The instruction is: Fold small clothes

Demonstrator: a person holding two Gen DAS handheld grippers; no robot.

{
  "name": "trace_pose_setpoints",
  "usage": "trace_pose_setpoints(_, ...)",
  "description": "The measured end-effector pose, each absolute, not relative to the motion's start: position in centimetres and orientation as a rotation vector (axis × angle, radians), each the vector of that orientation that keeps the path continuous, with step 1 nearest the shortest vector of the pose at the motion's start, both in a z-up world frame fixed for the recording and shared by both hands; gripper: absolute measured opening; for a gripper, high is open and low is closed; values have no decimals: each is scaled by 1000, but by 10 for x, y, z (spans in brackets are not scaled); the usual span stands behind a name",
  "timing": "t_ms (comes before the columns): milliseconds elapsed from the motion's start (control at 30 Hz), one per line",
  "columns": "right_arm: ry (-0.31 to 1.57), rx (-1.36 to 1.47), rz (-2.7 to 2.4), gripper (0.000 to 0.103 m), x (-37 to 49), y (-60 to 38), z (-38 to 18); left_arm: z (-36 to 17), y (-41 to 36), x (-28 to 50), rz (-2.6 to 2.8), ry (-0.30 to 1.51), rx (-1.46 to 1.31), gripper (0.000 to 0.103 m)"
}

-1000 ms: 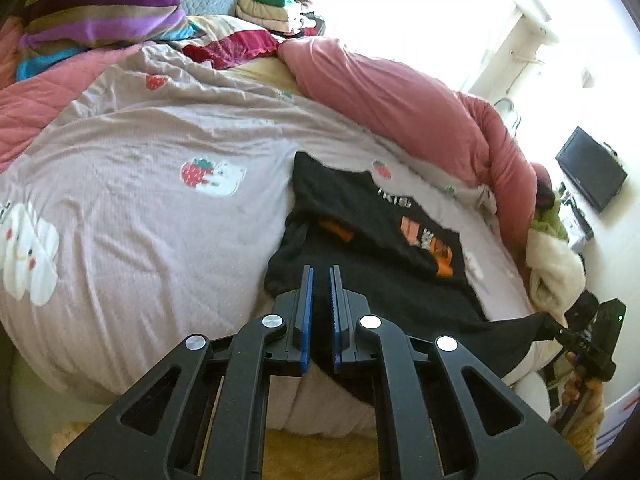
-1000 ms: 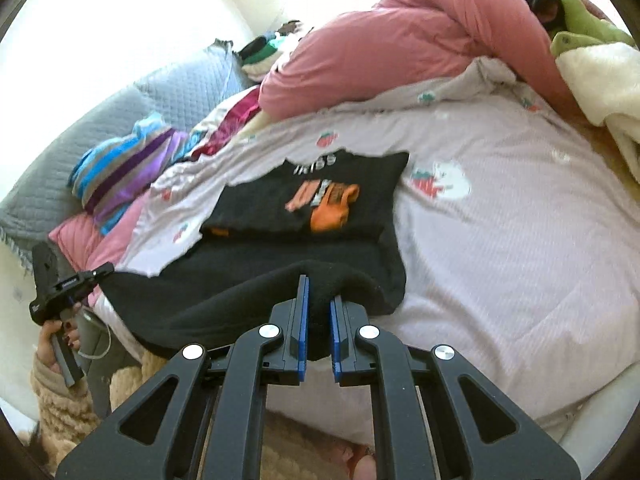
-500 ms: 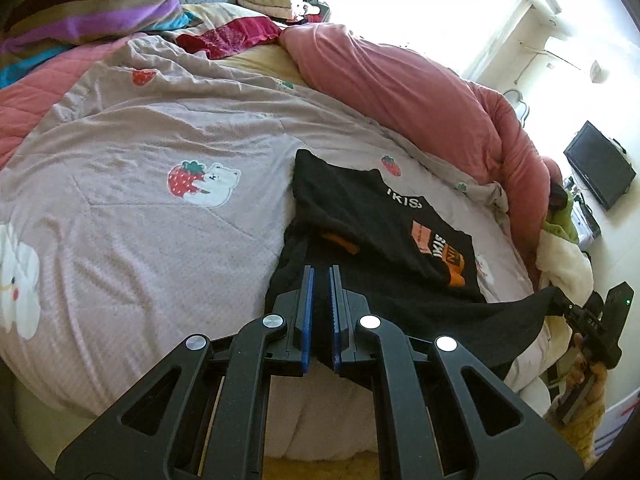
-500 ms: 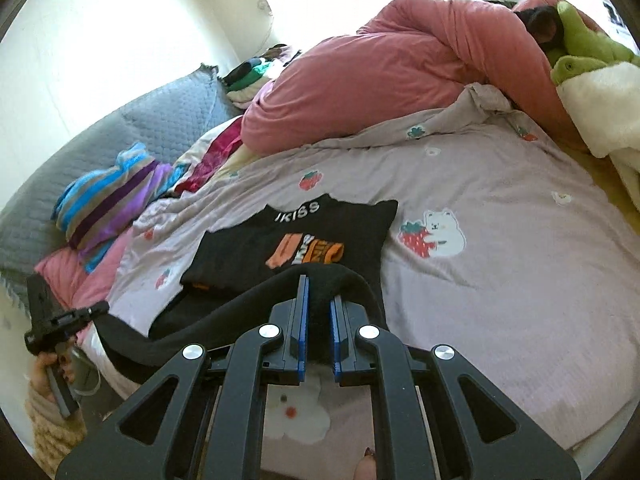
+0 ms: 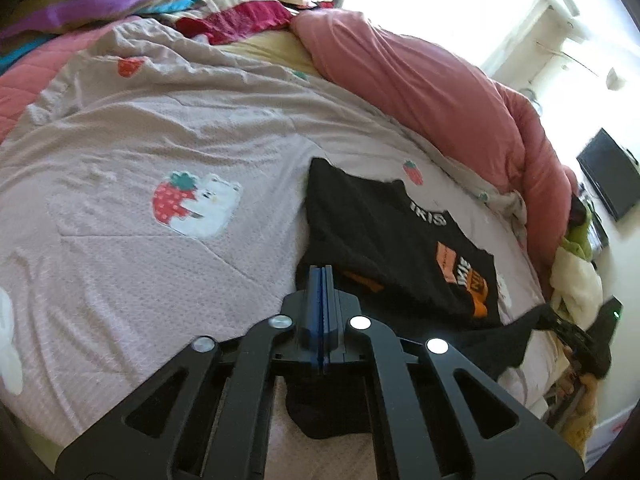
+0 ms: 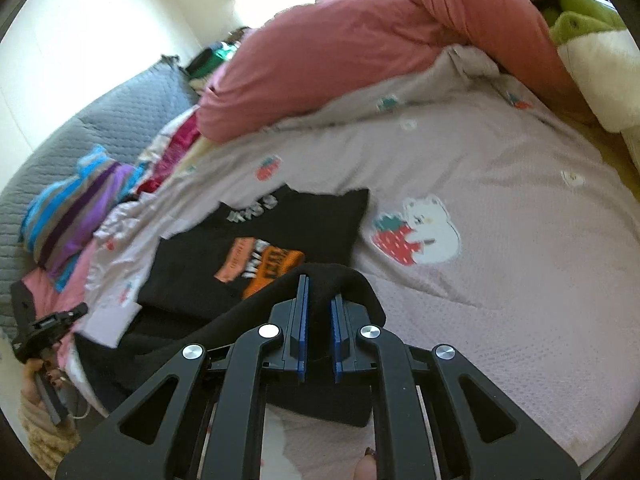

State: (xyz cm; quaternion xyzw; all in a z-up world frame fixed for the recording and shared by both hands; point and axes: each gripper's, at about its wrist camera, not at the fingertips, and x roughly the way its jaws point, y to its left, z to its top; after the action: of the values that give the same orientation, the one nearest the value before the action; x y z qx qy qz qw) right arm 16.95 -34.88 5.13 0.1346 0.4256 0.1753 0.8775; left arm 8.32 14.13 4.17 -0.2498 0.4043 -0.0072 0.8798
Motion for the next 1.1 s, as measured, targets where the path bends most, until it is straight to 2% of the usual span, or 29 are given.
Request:
trace_pose_setpoints(100,929,273,338,11,172,-348,36,34,133,78,-59,857,-476,4)
trace_pose_setpoints(133,940,274,334,13,172,-348,32,31,128,72,-80,866,-449,17)
trace_pose_setpoints(167,952,278,333,20,172,-349,28,29,125,68,-91,874,-434,25)
trace_pose_setpoints(233,965,284,341,27,168,-349,25,23,121,54,-102,898,-402,27)
trace_pose_setpoints(300,971,270,348,37,162,-349,25,17,118,40,-97,917,-392,29)
trace_pose_setpoints(467,1001,256,358,40,144,-350,21,6,117,-5,-128,927,-515,38)
trace_pose_setpoints(733,1015,218,386,46,121,-347,19,-28,74,-41,-241,1023,-584,40)
trace_pose_setpoints(900,1009,223,388,56,117,-351,20,-47,64,-43,-257,1055,-675,40)
trace_pose_setpoints(1100,973,233,379,62,119,-361,30,-50,46,-34,-241,1058,-665,39)
